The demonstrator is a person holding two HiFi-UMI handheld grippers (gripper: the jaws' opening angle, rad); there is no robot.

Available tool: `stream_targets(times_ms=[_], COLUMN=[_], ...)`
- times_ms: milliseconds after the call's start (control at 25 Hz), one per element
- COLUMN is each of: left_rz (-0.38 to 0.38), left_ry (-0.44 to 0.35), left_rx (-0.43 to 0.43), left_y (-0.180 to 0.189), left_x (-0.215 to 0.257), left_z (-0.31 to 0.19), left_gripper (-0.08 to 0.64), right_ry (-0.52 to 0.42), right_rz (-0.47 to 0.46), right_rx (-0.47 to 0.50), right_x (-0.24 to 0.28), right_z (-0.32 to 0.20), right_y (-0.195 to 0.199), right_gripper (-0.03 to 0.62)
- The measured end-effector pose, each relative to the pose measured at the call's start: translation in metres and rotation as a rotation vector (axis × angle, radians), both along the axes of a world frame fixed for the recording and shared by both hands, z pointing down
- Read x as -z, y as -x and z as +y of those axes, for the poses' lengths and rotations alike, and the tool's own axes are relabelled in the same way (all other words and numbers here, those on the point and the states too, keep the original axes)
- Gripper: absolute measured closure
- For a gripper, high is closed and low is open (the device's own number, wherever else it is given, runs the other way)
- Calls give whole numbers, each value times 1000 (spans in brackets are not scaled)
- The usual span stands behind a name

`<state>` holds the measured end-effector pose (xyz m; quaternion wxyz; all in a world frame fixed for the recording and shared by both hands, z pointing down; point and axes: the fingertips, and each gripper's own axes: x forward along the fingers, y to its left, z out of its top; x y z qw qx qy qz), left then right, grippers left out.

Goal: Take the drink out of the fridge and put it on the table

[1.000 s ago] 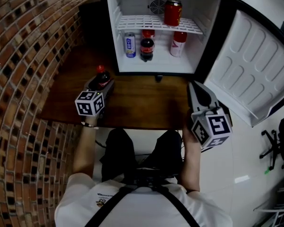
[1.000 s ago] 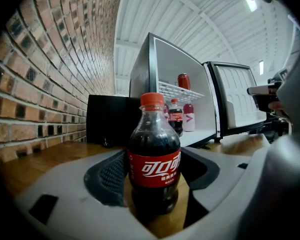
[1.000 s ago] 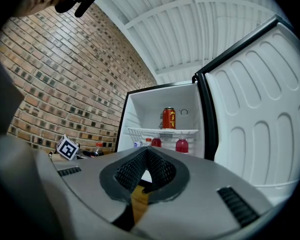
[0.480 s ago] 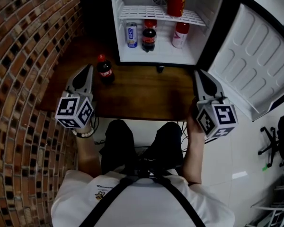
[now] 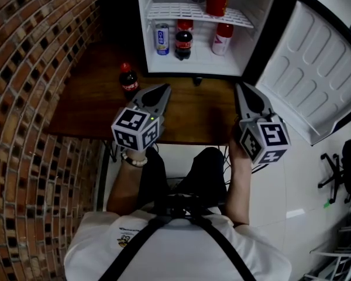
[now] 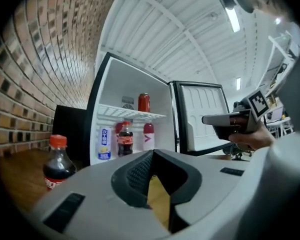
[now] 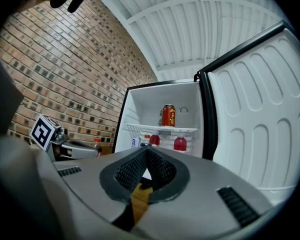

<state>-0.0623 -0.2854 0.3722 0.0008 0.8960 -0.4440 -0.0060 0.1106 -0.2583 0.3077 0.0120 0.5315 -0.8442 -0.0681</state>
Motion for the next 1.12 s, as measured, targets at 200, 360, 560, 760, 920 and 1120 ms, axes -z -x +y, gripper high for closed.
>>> stream_targets(times_ms=[200, 360, 560, 760, 920, 1120], left_rz=[-16, -46, -43, -47, -47, -48], left_ry=[41, 42, 43, 45, 49, 45], left_rx=[-51, -82, -106, -123, -122, -123], left_y=[-29, -45, -50, -54, -54, -53], left_x=[-17, -21, -23, -25, -26, -25], left_z=[-7, -4, -1, 1, 1, 1], left_gripper=[537, 537, 537, 537, 537, 537], right_ry=[33, 40, 39, 39, 42, 38], right_rz=[14, 15, 19, 22, 23, 22], right_rx=[-15, -17, -15, -15, -15, -17], right_x=[-7, -8, -7, -6, -7, -5], right_z=[-3, -3, -3, -3, -2, -3], right_y=[-3, -4, -3, -3, -3, -4], right_gripper=[577, 577, 577, 577, 577, 577])
